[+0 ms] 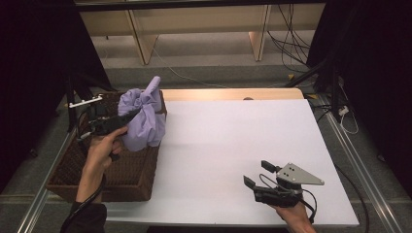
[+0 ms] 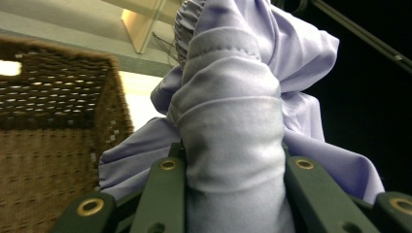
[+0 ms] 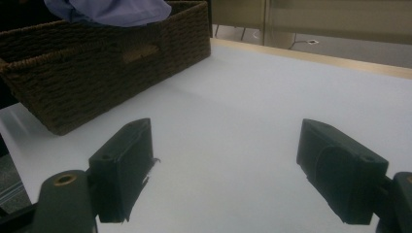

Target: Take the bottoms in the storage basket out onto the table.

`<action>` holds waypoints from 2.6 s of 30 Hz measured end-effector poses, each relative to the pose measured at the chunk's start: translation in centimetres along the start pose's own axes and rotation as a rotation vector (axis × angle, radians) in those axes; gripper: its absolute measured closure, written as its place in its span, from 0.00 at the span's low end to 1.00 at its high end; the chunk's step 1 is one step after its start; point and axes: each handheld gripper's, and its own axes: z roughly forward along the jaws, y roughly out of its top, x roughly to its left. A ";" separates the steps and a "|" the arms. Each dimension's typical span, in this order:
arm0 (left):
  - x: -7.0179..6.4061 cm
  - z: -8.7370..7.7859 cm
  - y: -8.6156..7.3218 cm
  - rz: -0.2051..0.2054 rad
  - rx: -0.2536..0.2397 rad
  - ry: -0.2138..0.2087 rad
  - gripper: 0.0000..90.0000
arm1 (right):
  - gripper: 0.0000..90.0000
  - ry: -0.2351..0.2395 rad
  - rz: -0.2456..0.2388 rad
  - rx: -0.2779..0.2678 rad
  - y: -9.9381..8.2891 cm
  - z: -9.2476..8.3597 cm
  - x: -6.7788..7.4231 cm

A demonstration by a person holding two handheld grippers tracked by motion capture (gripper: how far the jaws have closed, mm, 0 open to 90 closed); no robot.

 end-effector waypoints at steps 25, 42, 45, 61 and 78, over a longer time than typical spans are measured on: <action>-3.3 2.5 -0.9 0.033 0.050 -0.109 0.78 | 0.24 0.002 0.007 0.003 -0.1 0.1 0.0; -4.9 3.9 -1.7 0.064 0.086 -0.134 0.78 | 0.24 0.003 0.010 0.005 0.0 0.0 -0.1; -5.0 4.1 -1.8 0.067 0.088 -0.133 0.78 | 0.24 0.002 0.010 0.004 -0.1 0.0 -0.1; -6.0 5.3 -2.5 0.069 0.113 -0.138 0.78 | 0.25 0.002 0.011 0.004 -0.1 0.0 0.0; -6.7 6.6 -3.3 0.071 0.124 -0.131 0.78 | 0.25 0.002 0.012 0.008 -0.1 0.1 0.0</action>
